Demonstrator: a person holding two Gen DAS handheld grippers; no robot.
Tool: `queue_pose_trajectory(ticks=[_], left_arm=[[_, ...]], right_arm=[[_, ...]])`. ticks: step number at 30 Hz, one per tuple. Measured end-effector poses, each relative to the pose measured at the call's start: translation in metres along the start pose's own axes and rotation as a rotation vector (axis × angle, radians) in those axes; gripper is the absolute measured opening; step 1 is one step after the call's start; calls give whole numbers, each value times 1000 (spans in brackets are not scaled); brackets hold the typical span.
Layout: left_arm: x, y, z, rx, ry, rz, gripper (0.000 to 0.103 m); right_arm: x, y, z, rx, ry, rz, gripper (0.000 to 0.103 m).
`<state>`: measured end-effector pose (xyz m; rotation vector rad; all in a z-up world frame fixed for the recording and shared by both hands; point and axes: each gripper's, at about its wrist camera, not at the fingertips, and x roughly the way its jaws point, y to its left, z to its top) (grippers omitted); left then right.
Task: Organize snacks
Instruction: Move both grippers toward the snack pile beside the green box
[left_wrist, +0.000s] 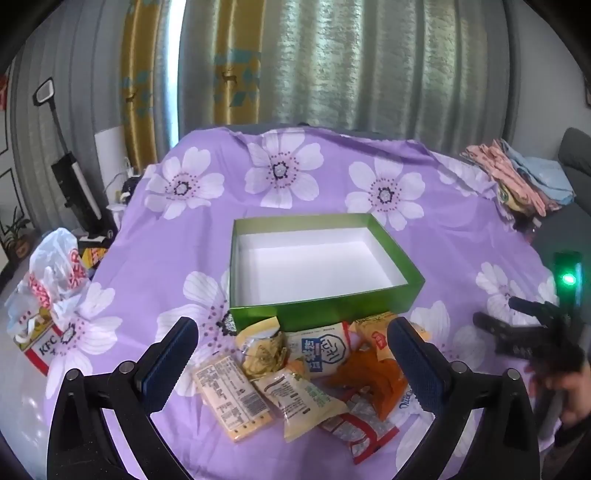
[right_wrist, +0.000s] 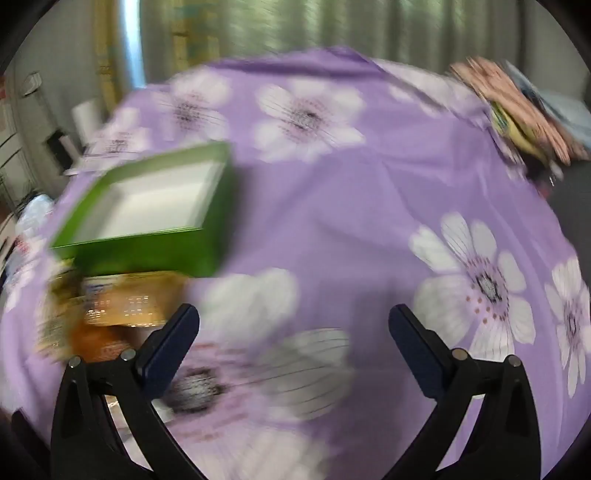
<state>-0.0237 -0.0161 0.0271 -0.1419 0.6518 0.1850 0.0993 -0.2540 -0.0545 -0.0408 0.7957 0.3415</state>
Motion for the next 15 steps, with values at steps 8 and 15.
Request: queue_pose_trajectory(ticks=[8,15], left_arm=[[-21,5,-7,-18,-10,1,102],[-38,6,-8,-11,-27,-4,102]], right_arm=[[-60,65,-10,-122,-65,164,103],[-92,93,-17,-169,-92,220,103]])
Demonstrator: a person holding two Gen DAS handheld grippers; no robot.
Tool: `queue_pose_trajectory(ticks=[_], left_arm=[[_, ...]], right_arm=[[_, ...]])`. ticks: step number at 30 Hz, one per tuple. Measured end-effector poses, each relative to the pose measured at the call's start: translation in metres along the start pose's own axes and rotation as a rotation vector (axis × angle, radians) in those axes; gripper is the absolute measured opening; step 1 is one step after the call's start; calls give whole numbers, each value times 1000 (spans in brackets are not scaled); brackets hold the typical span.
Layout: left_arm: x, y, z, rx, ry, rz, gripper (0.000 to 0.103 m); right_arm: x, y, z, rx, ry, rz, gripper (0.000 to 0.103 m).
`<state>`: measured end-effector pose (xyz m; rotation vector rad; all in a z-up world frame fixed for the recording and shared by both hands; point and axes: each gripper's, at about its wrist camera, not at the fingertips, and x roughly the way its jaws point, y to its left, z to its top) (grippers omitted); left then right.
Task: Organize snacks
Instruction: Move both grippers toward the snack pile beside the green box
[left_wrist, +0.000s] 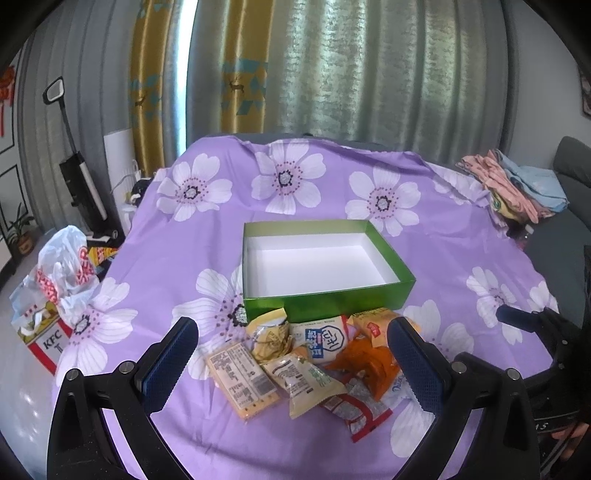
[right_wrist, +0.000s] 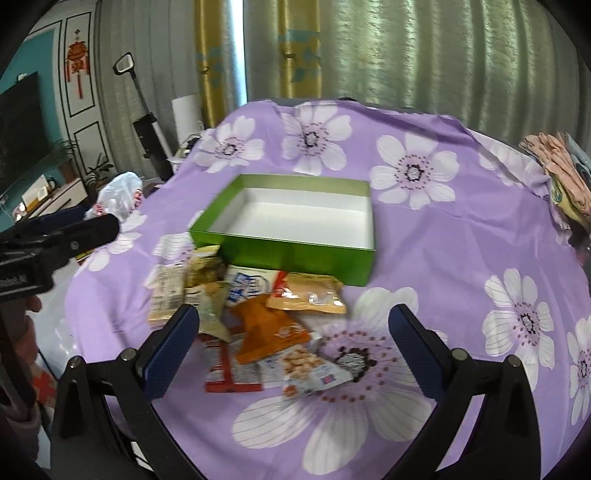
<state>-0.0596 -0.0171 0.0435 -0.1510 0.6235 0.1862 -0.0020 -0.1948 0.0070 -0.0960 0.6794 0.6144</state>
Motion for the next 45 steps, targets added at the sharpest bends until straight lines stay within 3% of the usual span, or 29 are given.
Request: queue_pose_trajectory(ticks=[15,21,24,28,31,35,40,43,45], left_arm=[[-13,0,-4,-40,-5,-100,102],[-12,-3,-6,-33,3,-85,102],[-12,0,-8,-50,8,-126,102],[-1,9,-11,-117,57,-218,102],[13,15,-20,-154,102,-343,102],[29,11,-37,-104,206,-433,102],[49,19,-59,-185,298,-430,102],[58,20,-71,-186,327,-389,102],[62,17,-79,-181,348,-412,102]], right_arm=[[-18,23,-2,-13,-9,14,103],[-21,27,-3,-9,-5,12,103],[-21,28,-5,-5,-3,13,103],[-19,26,-9,2,2,16,103],[-16,23,-15,8,12,19,103],[-7,18,-27,16,50,31,103],[6,13,-48,24,106,78,103],[18,15,-61,46,155,145,103],[26,20,-70,49,182,199,102]])
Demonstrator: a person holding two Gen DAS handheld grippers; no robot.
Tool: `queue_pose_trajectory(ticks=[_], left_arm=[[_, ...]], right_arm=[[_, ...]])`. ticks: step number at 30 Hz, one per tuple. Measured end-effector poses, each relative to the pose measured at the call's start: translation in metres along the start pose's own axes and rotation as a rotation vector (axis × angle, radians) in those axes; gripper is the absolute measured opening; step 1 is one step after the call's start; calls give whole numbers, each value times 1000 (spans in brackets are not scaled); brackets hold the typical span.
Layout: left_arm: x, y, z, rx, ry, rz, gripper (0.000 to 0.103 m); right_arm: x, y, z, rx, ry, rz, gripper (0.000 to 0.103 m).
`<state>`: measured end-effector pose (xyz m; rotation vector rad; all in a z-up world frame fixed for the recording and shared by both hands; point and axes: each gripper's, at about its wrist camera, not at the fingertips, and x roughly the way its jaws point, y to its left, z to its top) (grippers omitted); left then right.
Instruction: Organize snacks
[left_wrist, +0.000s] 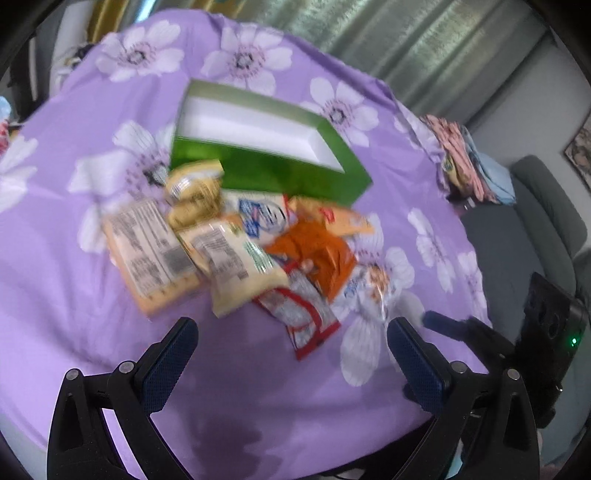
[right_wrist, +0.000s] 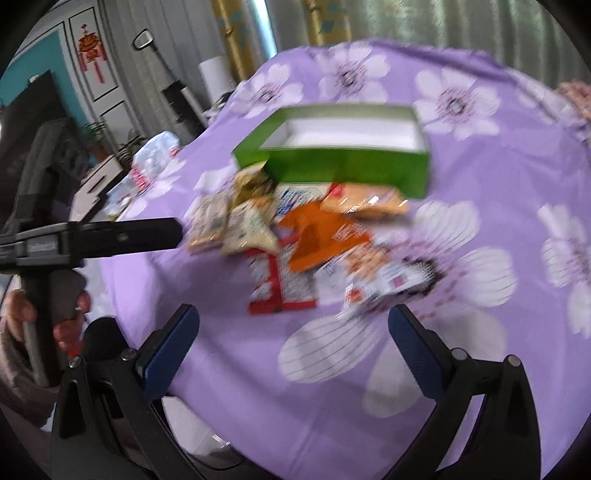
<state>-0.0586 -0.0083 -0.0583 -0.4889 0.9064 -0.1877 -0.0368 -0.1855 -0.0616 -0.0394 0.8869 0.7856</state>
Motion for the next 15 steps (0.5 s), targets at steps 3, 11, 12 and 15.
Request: queue_pose_trajectory(ticks=[3,11,12,15], left_arm=[[13,-3,-8,12,39,-19,102],[41,-3,-9,-16,60,-28,102],[44,-1,-8,-25,61,-25,102],[52,1,-5,-36,64,-20,102]], right_arm=[[13,-2,-8,37,32,58,100],[50,-4,-17,81,62,182,83],[54,-5,-15,81,63,181,81],[65,-9,-8,72,50,191,78]])
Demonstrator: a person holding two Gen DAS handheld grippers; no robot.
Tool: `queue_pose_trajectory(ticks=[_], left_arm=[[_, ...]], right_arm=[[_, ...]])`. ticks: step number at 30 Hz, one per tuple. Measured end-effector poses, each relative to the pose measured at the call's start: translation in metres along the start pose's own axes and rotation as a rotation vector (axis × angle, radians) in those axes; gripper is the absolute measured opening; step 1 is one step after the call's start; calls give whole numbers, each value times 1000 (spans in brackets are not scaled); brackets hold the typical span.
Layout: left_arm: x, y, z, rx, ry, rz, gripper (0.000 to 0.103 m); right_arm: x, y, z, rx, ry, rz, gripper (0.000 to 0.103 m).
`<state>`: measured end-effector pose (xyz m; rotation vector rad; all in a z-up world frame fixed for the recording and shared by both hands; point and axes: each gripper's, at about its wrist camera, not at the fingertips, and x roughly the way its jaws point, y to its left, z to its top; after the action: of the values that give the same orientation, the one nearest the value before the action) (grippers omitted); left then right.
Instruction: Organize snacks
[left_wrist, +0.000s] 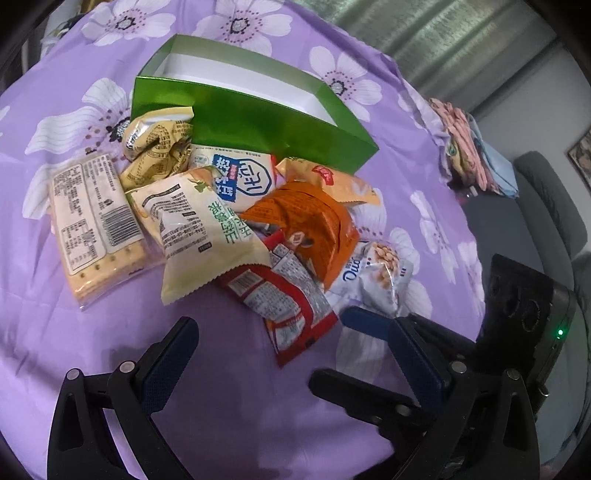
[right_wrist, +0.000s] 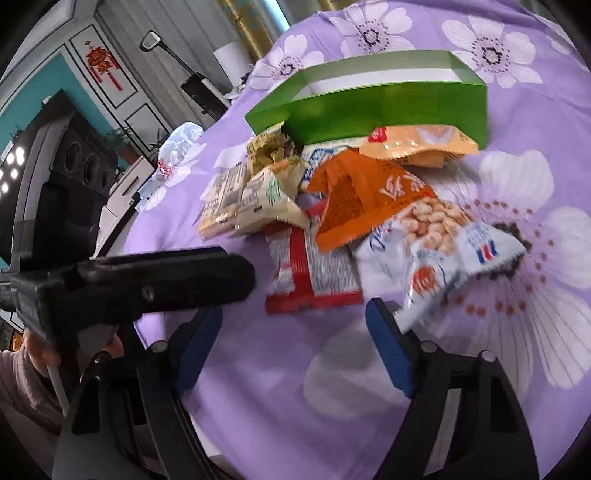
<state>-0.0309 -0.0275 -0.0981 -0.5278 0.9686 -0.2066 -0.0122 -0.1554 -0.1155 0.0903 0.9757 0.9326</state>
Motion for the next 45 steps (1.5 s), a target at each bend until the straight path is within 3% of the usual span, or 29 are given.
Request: queue_pose_trajectory(ticks=[3,6,9,10,13,15,23,29,35,45], left_arm=[[7,0,2,-2,5,12,100],[13,2,4,-18,11,11,85],[14,4,3,-22,4,17,81],[14,5,4,-26,1,17,75],[15,7,5,-34,6,19,69],[15,7,5,-28,4,25,66],[9,5,-3,-3,15,17,52],[-6,-10,-15,36,13,4,51],[-31,-31,-10,104,-60,7,51],[-50,-45,56,164,-176,8,52]], right_arm=[[7,-3,6,-6,1,-5,78],[14,-6,13,-13,-8,3,78],[19,-7,17,-18,-8,12,77],[21,-7,17,-23,-5,12,76],[25,-3,18,-43,13,5,65],[26,-1,16,-59,25,-5,48],[19,5,8,-46,13,-24,44],[1,14,-5,-38,-1,-36,44],[-25,29,-3,-68,-67,-46,44],[-41,39,55,-151,-193,-72,44]])
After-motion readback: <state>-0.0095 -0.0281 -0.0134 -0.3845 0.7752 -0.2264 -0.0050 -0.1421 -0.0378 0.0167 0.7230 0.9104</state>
